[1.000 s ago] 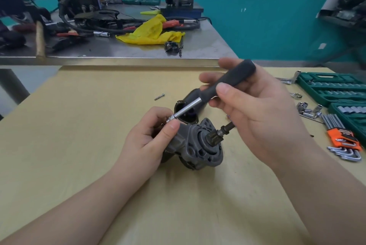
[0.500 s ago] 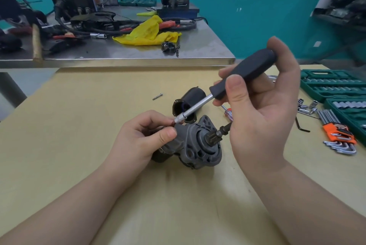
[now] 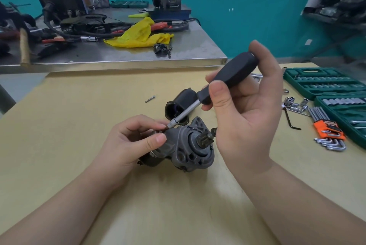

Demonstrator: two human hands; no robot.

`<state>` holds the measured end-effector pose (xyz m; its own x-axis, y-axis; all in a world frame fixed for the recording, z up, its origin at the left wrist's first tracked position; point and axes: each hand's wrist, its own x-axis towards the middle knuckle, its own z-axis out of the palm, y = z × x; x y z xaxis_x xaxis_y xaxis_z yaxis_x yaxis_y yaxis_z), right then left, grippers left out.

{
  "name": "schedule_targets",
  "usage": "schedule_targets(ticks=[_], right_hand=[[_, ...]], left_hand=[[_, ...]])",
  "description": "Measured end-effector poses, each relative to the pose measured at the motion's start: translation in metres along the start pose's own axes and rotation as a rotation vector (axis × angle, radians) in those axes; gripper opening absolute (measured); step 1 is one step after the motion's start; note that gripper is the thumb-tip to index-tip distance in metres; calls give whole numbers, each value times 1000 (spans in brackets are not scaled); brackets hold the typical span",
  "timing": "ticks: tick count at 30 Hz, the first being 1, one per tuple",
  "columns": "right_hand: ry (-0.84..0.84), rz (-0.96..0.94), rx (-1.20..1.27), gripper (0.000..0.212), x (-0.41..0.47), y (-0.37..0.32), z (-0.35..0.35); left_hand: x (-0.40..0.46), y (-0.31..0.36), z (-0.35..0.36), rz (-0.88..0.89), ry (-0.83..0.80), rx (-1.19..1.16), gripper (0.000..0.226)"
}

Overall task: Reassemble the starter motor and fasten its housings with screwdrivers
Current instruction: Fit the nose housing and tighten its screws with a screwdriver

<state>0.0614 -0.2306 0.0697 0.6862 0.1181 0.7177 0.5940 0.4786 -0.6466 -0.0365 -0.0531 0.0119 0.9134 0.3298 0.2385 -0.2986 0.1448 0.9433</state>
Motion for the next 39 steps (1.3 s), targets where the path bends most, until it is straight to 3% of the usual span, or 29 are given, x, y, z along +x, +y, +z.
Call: schedule_targets(ticks=[24, 33, 39], right_hand=[[-20, -12, -1, 62, 8, 2, 8], [-93, -12, 102, 51, 9, 1, 12], [-15, -43, 78, 48, 13, 2, 16]], left_hand=[[3, -4, -1, -34, 39, 27, 38], [3, -4, 2, -71, 92, 41, 48], [1, -6, 2, -63, 112, 85, 43]])
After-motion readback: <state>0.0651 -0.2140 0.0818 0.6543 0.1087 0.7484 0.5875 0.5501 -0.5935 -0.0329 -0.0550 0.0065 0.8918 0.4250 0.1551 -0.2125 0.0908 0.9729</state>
